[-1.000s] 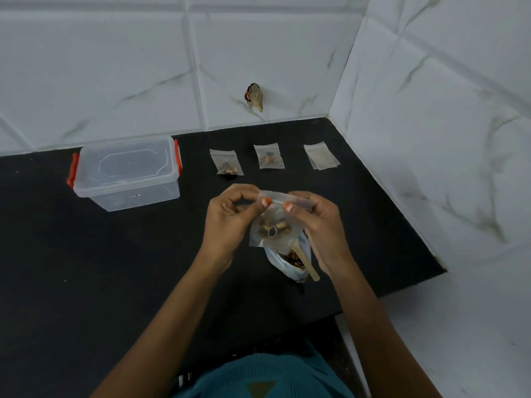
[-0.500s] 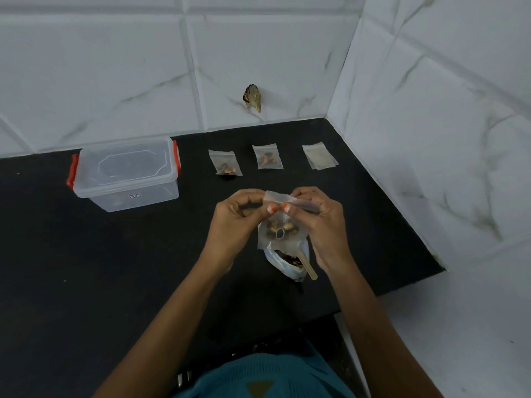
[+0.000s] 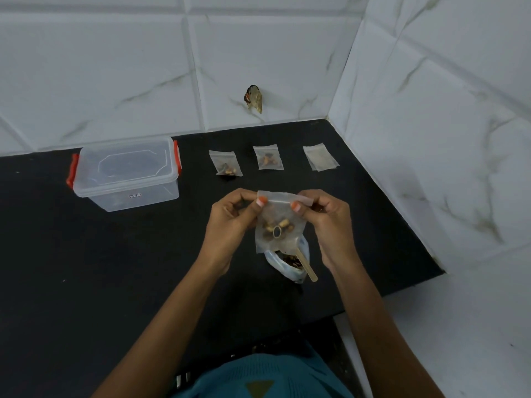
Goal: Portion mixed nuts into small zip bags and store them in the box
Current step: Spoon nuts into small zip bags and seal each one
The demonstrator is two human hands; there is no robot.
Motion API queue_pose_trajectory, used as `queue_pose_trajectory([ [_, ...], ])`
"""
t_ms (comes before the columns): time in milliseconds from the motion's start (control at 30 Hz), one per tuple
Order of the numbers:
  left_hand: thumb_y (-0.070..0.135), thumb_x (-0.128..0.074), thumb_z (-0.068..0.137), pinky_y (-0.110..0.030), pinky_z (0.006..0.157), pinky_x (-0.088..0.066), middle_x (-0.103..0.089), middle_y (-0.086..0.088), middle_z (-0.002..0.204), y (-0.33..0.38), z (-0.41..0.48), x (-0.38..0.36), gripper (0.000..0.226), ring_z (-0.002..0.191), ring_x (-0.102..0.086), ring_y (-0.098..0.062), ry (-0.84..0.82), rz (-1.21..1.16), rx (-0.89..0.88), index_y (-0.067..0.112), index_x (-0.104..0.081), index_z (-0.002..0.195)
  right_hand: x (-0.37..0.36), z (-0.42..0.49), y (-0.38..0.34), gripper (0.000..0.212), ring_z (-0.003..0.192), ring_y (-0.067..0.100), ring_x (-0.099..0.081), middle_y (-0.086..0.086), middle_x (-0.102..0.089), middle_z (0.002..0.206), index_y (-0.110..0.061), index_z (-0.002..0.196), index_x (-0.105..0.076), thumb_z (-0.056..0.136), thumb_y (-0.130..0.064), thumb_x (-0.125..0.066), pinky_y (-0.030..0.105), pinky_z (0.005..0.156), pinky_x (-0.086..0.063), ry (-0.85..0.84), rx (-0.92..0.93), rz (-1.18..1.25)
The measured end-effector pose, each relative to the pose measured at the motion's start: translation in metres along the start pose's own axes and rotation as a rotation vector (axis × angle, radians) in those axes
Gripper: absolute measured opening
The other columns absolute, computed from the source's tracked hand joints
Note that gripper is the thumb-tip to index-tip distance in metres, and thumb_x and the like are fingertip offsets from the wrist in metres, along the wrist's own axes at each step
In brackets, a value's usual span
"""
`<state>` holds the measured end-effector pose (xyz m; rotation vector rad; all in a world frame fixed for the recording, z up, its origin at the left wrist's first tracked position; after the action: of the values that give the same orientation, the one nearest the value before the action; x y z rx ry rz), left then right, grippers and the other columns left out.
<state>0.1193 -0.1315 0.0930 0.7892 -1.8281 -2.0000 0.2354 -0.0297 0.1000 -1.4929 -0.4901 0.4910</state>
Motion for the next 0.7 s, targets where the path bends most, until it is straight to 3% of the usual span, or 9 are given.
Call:
queue_pose_trajectory([
  [267,0.008,-0.052,0.089,-0.017,0.067,-0.054,-0.071,0.008,0.074,-0.002,0.007,0.008,0.012,0.075,-0.068,-0.005,0.12,0.008,-0.013,0.014,-0.062,0.091,-0.005,0.005,0.007,0.013,0.083,0.006,-0.066,0.003,-0.069,0.09,-0.013,0.093,-0.067,0.089,-0.01,-0.055,0.018,0.073,-0.053,-0.076,-0.093,0.062],
  [367,0.008,-0.052,0.089,-0.016,0.066,-0.053,-0.072,0.009,0.077,-0.005,0.008,0.009,0.013,0.077,-0.068,-0.004,0.105,0.013,0.012,0.014,-0.063,0.092,-0.005,0.01,0.008,0.014,0.082,0.007,-0.063,0.008,-0.067,0.091,-0.01,0.09,-0.067,0.089,-0.005,-0.054,0.019,0.075,-0.052,-0.012,-0.049,-0.016],
  [467,0.008,-0.051,0.09,-0.017,0.068,-0.054,-0.073,0.008,0.08,-0.009,0.011,0.01,0.015,0.081,-0.069,-0.006,0.094,-0.004,0.044,0.015,-0.064,0.095,-0.009,0.016,0.011,0.017,0.076,0.004,-0.061,0.0,-0.064,0.082,-0.02,0.081,-0.064,0.09,-0.009,-0.054,0.016,0.069,-0.051,0.032,-0.038,-0.097],
  [700,0.013,-0.051,0.091,-0.021,0.073,-0.056,-0.07,0.002,0.089,-0.021,0.026,0.026,0.013,0.085,-0.068,-0.008,0.145,0.042,0.11,0.017,-0.063,0.095,-0.022,0.028,0.023,0.012,0.087,0.007,-0.064,-0.005,-0.065,0.091,-0.023,0.092,-0.062,0.093,-0.018,-0.051,0.025,0.08,-0.054,-0.13,-0.144,-0.077],
])
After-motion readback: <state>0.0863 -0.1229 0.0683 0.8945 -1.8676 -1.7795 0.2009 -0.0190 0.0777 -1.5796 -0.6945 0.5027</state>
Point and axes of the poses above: each hand's wrist, its own z-axis towards the middle knuckle, its own x-axis out of the back of the hand, y = z × x, the point moved 3 cm from there along z, towards the middle knuckle
